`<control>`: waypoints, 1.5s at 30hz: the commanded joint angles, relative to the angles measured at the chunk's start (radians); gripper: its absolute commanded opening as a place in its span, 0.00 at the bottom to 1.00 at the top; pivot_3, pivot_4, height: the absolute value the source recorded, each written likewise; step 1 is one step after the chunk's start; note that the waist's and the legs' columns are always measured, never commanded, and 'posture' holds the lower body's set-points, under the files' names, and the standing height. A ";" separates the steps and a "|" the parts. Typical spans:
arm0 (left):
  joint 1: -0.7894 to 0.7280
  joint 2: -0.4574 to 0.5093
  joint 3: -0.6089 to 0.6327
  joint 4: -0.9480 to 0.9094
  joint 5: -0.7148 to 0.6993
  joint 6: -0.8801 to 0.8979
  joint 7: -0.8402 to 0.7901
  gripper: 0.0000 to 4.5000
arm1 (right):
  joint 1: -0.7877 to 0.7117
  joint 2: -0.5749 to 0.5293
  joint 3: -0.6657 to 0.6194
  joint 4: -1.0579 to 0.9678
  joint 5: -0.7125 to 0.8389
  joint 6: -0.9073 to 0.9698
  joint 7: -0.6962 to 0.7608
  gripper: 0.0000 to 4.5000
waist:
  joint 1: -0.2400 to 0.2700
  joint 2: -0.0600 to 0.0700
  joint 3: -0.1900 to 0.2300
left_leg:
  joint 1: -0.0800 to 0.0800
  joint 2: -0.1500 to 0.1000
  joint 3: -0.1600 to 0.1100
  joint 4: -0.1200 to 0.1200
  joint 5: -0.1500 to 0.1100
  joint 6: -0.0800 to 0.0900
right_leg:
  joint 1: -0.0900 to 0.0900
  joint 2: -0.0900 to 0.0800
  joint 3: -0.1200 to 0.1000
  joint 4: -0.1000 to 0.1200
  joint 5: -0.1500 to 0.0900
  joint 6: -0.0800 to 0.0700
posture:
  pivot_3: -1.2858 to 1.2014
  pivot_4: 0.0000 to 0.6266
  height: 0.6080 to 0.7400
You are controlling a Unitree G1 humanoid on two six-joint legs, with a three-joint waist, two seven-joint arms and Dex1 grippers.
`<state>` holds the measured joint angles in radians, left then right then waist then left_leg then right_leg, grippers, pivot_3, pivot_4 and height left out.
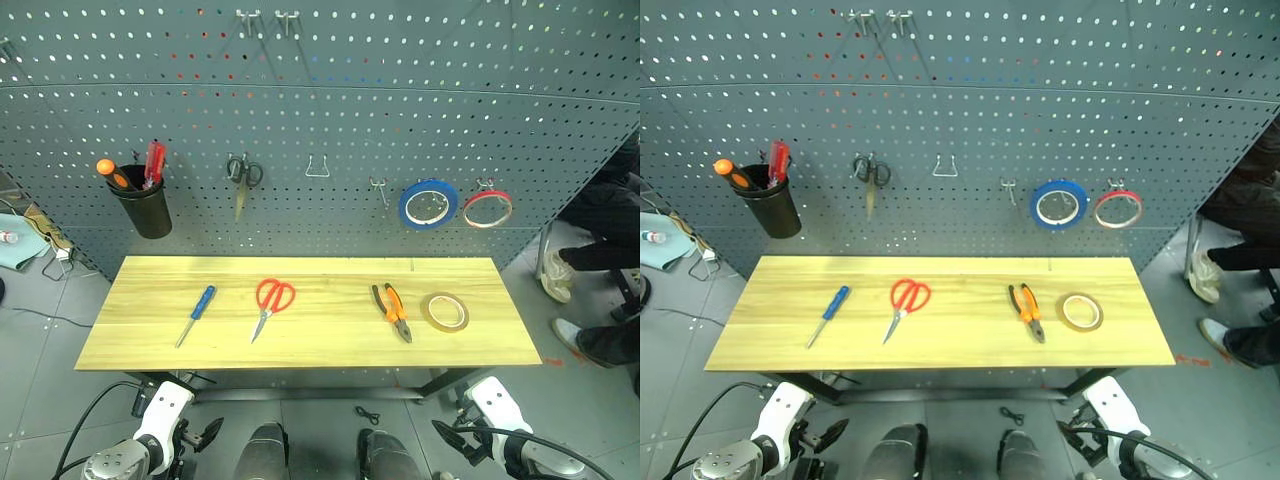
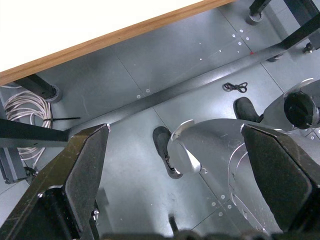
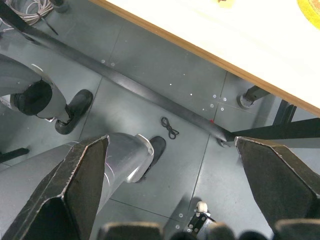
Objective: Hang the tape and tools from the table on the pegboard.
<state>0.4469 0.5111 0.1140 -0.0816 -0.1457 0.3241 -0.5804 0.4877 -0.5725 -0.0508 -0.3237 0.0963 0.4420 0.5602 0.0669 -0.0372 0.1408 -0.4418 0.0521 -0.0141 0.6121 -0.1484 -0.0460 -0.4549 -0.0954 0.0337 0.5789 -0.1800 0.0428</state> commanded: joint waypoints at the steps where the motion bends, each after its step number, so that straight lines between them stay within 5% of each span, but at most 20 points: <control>1: -0.008 0.001 0.010 0.003 -0.001 -0.030 0.000 1.00 | -0.011 0.002 -0.007 -0.006 -0.002 -0.022 -0.004 1.00 | 0.000 0.000 0.000 | 0.000 0.000 0.000 0.000 0.000 0.000 | 0.000 0.000 0.000 0.000 0.000 0.000 | 0.58 0.20 1.00; 15: -0.047 0.004 0.011 -0.049 -0.018 -0.001 0.002 1.00 | -0.047 -0.061 -0.048 0.011 0.004 -0.004 0.024 1.00 | 0.002 0.004 0.028 | 0.002 0.000 0.001 0.000 0.000 0.000 | 0.001 0.000 0.001 0.002 0.000 0.000 | 0.58 0.36 1.00; 22: -0.082 0.064 0.005 -0.342 -0.187 0.099 -0.142 1.00 | -0.164 -0.179 -0.061 0.038 -0.010 -0.019 0.090 1.00 | 0.000 0.002 0.073 | 0.002 0.000 0.004 0.003 0.000 0.000 | 0.000 0.000 0.007 0.010 0.000 0.000 | 0.57 0.46 1.00; 27: -0.289 0.077 -0.046 -0.533 -0.389 0.278 -0.172 1.00 | -0.381 -0.264 -0.062 0.124 0.031 0.055 0.176 1.00 | -0.003 0.003 0.120 | 0.001 -0.001 0.004 0.006 0.000 0.000 | -0.001 0.001 0.010 0.015 0.000 0.000 | 0.56 0.57 1.00; 33: -0.552 -0.021 -0.046 -0.497 -0.681 0.463 -0.137 1.00 | -0.717 -0.259 0.063 0.403 -0.012 0.048 0.254 1.00 | -0.030 -0.002 0.171 | -0.003 -0.001 0.002 0.015 0.009 0.014 | -0.001 0.004 0.013 0.025 0.000 0.001 | 0.56 0.65 1.00; 45: -0.750 -0.015 -0.131 -0.300 -0.701 0.465 -0.312 1.00 | -1.148 -0.143 0.257 1.035 -0.176 -0.238 0.322 1.00 | -0.056 -0.004 0.242 | -0.013 -0.006 -0.011 0.013 0.006 0.017 | -0.005 0.020 0.031 0.034 0.002 0.019 | 0.56 0.71 1.00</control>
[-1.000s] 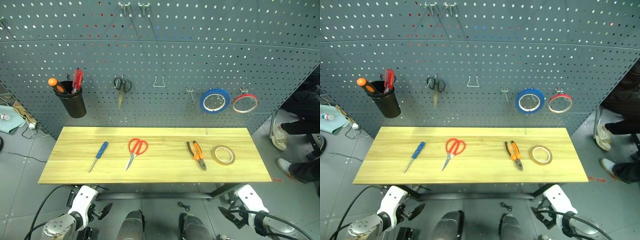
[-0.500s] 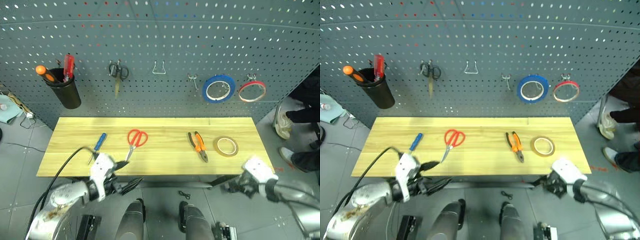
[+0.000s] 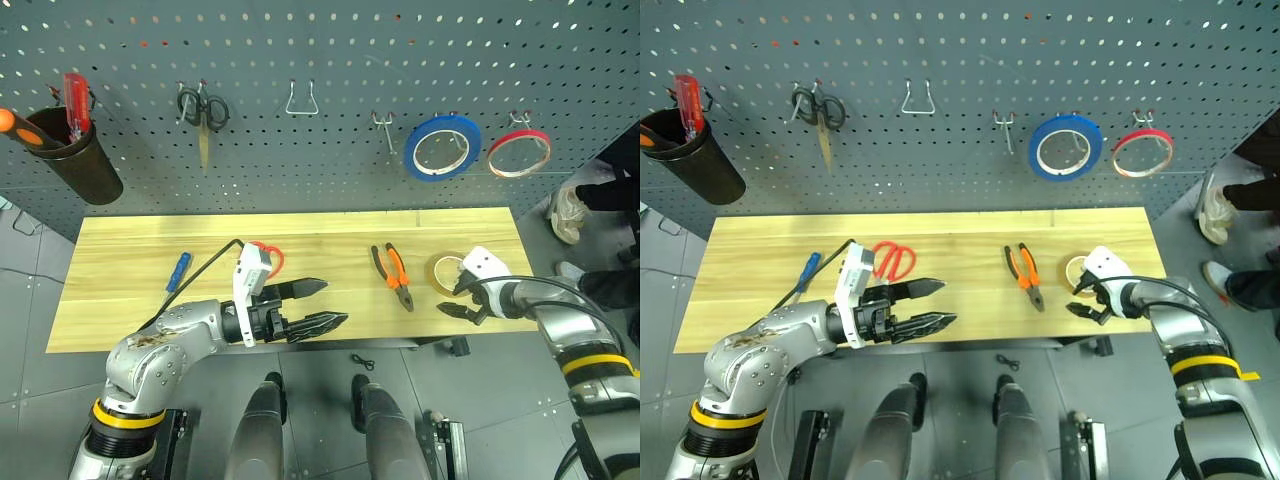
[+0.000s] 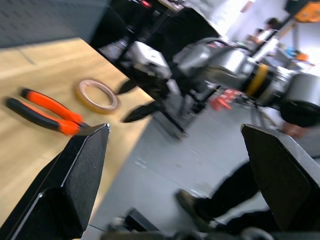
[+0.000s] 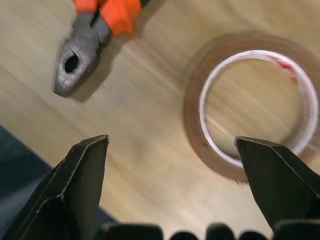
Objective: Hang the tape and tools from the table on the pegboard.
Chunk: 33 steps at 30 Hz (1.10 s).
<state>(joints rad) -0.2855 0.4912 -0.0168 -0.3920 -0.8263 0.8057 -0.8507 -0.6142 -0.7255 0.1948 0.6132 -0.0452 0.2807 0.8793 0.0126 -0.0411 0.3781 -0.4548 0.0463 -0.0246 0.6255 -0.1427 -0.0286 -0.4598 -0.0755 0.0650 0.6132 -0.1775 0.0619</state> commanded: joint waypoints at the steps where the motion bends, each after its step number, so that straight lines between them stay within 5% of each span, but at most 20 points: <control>1: -0.022 0.005 -0.003 0.014 -0.016 -0.020 -0.050 1.00 | -0.070 0.020 0.016 0.144 -0.046 -0.099 -0.001 1.00 | -0.004 0.000 0.007 | -0.001 0.000 0.000 0.000 0.000 0.000 | 0.000 0.000 0.001 0.000 0.000 0.001 | 0.56 0.72 1.00; 9: -0.023 -0.012 -0.017 -0.006 -0.013 -0.020 -0.055 1.00 | -0.206 0.079 0.035 0.421 -0.111 -0.209 0.003 1.00 | -0.004 0.000 0.024 | -0.002 -0.003 -0.001 0.001 0.001 -0.001 | 0.000 0.000 0.003 -0.001 0.000 0.003 | 0.56 0.73 1.00; 21: -0.022 0.005 -0.023 0.005 0.033 -0.056 -0.055 1.00 | -0.256 0.114 0.017 0.555 -0.142 -0.263 -0.027 0.12 | -0.004 0.000 0.024 | -0.002 -0.003 -0.002 0.001 0.001 -0.002 | 0.001 0.000 0.004 -0.001 0.001 0.003 | 0.57 0.69 1.00; 24: -0.031 -0.006 -0.021 0.010 0.038 -0.068 -0.048 1.00 | -0.235 0.108 -0.005 0.524 -0.130 -0.278 -0.056 0.05 | -0.003 0.000 0.024 | -0.002 -0.004 -0.003 0.001 0.001 -0.002 | 0.001 0.000 0.004 -0.001 0.001 0.003 | 0.58 0.68 1.00; 28: -0.008 -0.013 0.041 -0.034 -0.023 -0.033 0.005 1.00 | -0.043 0.050 -0.066 0.072 -0.135 -0.382 -0.170 0.05 | 0.001 0.000 0.024 | -0.002 -0.004 -0.003 0.001 0.001 -0.003 | 0.001 0.000 0.004 -0.001 0.001 0.004 | 0.58 0.66 1.00; 33: -0.019 -0.024 0.243 -0.069 -0.274 0.057 0.193 1.00 | 0.267 0.109 -0.166 -0.770 -0.133 -0.207 -0.286 0.05 | -0.005 0.003 0.026 | -0.006 -0.005 -0.004 0.000 0.001 -0.003 | -0.004 -0.001 0.005 0.003 0.000 0.007 | 0.57 0.63 1.00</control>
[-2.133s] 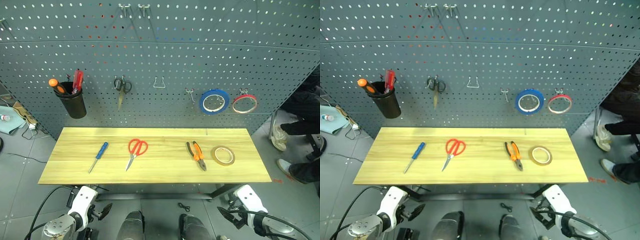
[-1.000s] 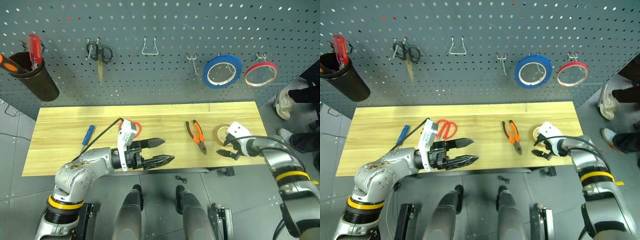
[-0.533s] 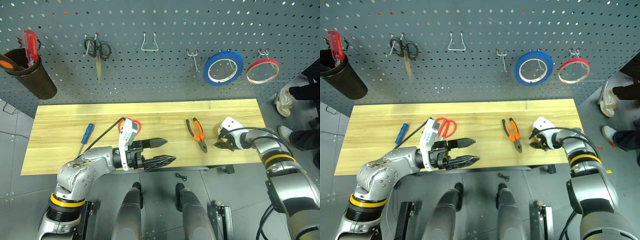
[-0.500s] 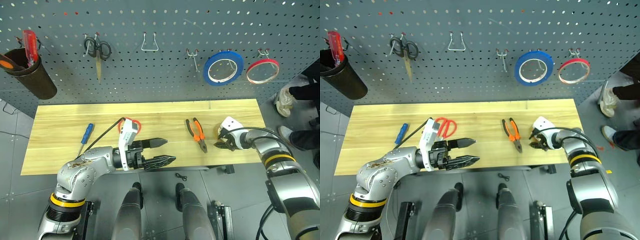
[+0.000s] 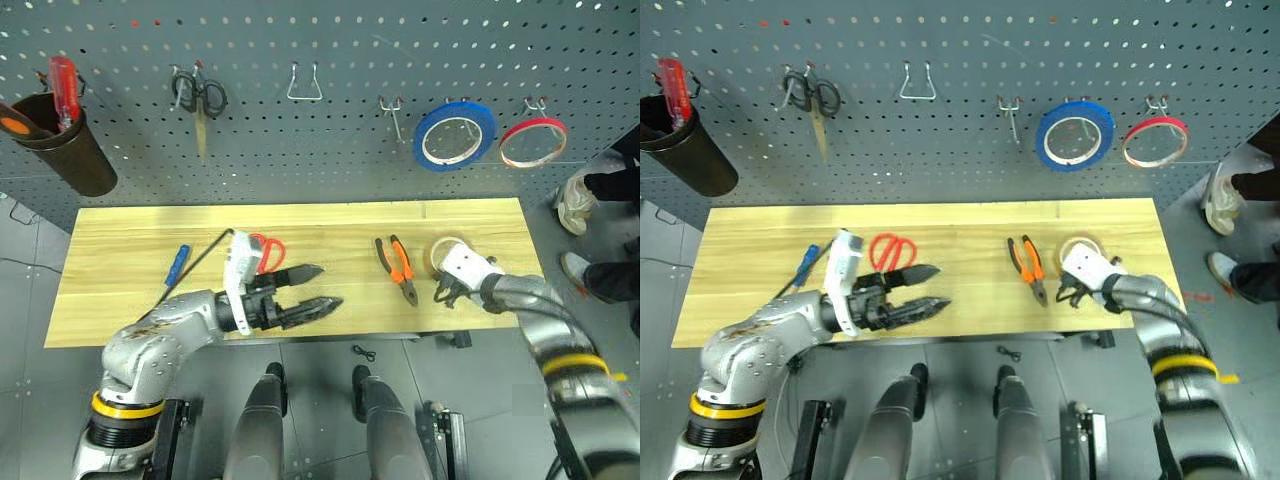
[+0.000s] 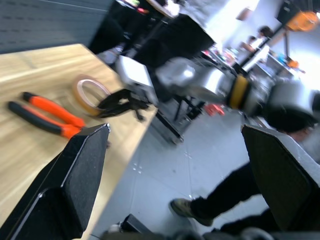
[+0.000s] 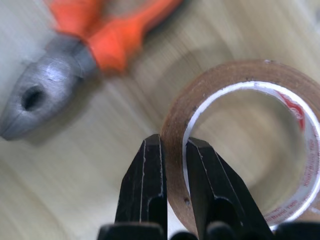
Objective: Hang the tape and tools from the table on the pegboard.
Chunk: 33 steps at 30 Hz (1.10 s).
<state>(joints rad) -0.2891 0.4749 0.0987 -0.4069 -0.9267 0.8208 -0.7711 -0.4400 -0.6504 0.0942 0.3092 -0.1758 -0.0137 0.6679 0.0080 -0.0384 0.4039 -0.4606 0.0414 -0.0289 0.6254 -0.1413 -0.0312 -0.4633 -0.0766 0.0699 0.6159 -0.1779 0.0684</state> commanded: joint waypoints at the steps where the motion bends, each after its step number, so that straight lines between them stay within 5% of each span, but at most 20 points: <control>1: -0.029 -0.014 0.162 -0.054 -0.220 0.044 0.162 1.00 | 0.115 0.054 -0.056 -0.581 -0.029 0.101 -0.095 0.05 | -0.003 0.000 0.000 | 0.000 0.001 0.000 0.000 0.000 0.000 | -0.001 0.001 0.000 0.001 0.000 0.000 | 0.57 0.62 1.00; 6: -0.105 -0.051 0.252 -0.035 -0.390 0.010 0.357 1.00 | 0.036 0.147 0.019 -0.788 -0.176 0.089 -0.204 0.05 | 0.004 -0.001 -0.001 | 0.001 0.001 -0.001 0.002 0.004 -0.006 | -0.001 0.001 0.000 0.005 0.000 0.000 | 0.58 0.58 1.00; 26: -0.142 -0.022 0.234 -0.040 -0.433 -0.038 0.418 1.00 | -0.213 0.186 0.014 -0.326 -0.139 0.040 -0.291 0.05 | 0.044 -0.004 -0.003 | -0.002 -0.001 -0.002 -0.002 0.009 -0.006 | 0.003 0.001 -0.001 -0.005 0.004 0.000 | 0.60 0.55 1.00; 28: -0.148 -0.019 0.232 -0.032 -0.430 -0.037 0.412 1.00 | -0.221 0.193 0.012 -0.308 -0.126 0.040 -0.289 0.28 | 0.044 -0.004 -0.003 | -0.002 -0.001 -0.002 -0.002 0.009 -0.006 | 0.003 0.000 -0.001 -0.005 0.004 0.000 | 0.60 0.55 1.00; 33: -0.148 -0.008 0.225 -0.025 -0.428 -0.029 0.395 1.00 | -0.173 0.176 0.008 -0.342 -0.106 0.037 -0.262 0.67 | 0.045 -0.004 -0.003 | -0.002 -0.001 -0.002 -0.002 0.009 -0.006 | 0.003 0.000 -0.001 -0.005 0.004 0.000 | 0.60 0.57 1.00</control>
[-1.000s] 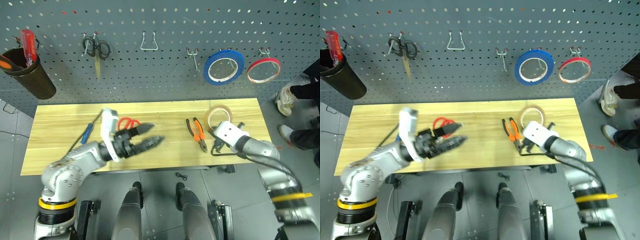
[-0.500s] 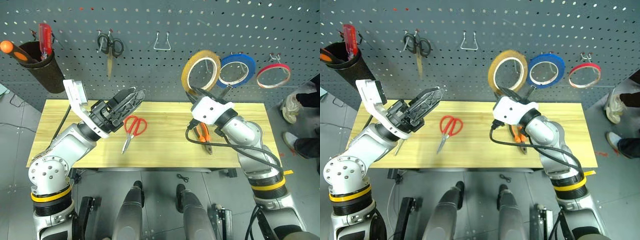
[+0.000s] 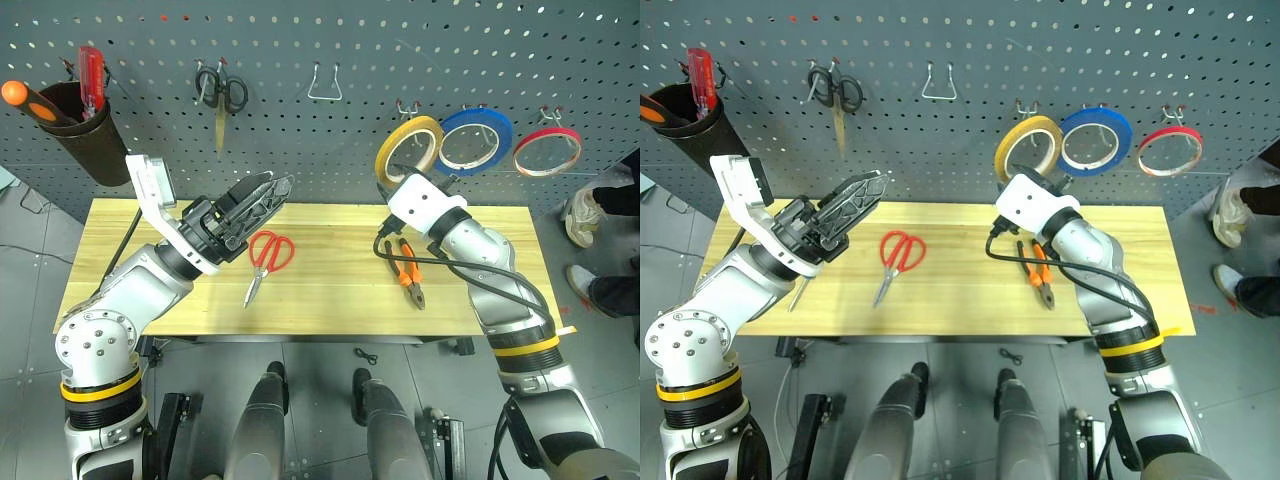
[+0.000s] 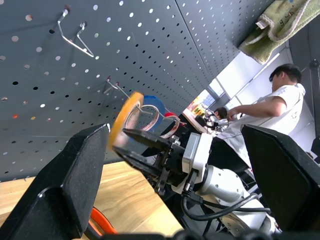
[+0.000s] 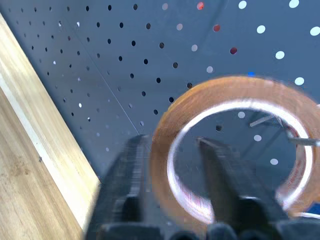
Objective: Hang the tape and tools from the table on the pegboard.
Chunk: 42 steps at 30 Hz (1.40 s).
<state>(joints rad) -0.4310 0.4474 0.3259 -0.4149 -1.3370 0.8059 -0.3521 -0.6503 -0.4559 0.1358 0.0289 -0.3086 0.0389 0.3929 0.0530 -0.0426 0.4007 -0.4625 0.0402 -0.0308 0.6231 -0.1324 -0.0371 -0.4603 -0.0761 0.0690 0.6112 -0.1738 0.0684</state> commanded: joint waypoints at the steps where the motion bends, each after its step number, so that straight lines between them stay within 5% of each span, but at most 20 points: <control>1: -0.001 0.023 -0.003 -0.015 -0.016 -0.010 -0.030 1.00 | 0.063 -0.024 -0.035 -0.086 0.037 -0.010 0.024 0.74 | 0.001 0.000 0.000 | 0.000 0.000 0.000 0.000 0.000 0.000 | 0.000 0.000 0.000 0.000 0.000 0.000 | 0.60 0.57 1.00; 5: 0.061 0.080 -0.041 -0.024 0.044 0.012 -0.105 1.00 | 0.193 -0.057 -0.052 -0.209 0.079 0.039 0.087 0.99 | 0.008 0.000 0.000 | 0.000 0.000 0.000 0.000 0.000 0.000 | 0.000 0.000 0.000 0.000 0.000 0.000 | 0.60 0.60 1.00; 10: 0.229 0.229 -0.136 -0.030 0.223 -0.012 -0.325 1.00 | 0.327 -0.084 -0.070 -0.306 0.233 0.462 0.259 0.99 | 0.006 0.001 0.000 | 0.001 0.000 0.000 -0.002 0.000 0.000 | 0.000 0.000 0.000 0.000 -0.002 0.000 | 0.59 0.62 1.00; 16: 0.283 0.287 -0.181 -0.001 0.370 -0.088 -0.472 1.00 | 0.161 -0.045 -0.092 -0.115 0.315 0.833 0.244 0.99 | -0.009 0.001 0.001 | 0.000 0.007 0.005 -0.001 0.000 0.000 | -0.004 0.003 0.000 0.000 -0.001 -0.015 | 0.59 0.64 1.00; 24: 0.277 0.275 -0.185 -0.053 0.387 -0.077 -0.482 1.00 | -0.013 -0.008 -0.066 0.261 0.311 0.824 0.195 0.99 | -0.007 0.001 0.001 | -0.014 0.007 0.005 -0.001 0.002 0.003 | -0.015 0.003 -0.001 0.001 0.001 -0.006 | 0.60 0.66 1.00; 36: 0.248 0.255 -0.162 -0.096 0.341 -0.041 -0.428 1.00 | -0.140 0.038 -0.046 0.583 0.297 0.698 0.138 0.99 | -0.010 0.001 0.001 | -0.014 0.006 0.004 0.001 0.001 0.003 | -0.014 0.003 -0.001 0.003 -0.001 -0.002 | 0.61 0.68 1.00; 42: 0.244 0.259 -0.150 -0.091 0.324 -0.033 -0.421 1.00 | -0.153 0.036 -0.032 0.608 0.293 0.673 0.169 0.57 | -0.010 0.001 0.001 | -0.013 0.006 0.004 0.001 0.001 0.003 | -0.013 0.003 -0.001 0.003 -0.001 -0.002 | 0.61 0.67 1.00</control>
<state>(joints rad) -0.1906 0.7040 0.1557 -0.4695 -0.9883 0.7711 -0.7697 -0.8171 -0.4210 0.0947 0.6290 -0.0173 0.7140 0.5446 0.0431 -0.0414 0.4015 -0.4758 0.0460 -0.0270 0.6246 -0.1315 -0.0344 -0.4733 -0.0731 0.0683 0.6142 -0.1744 0.0662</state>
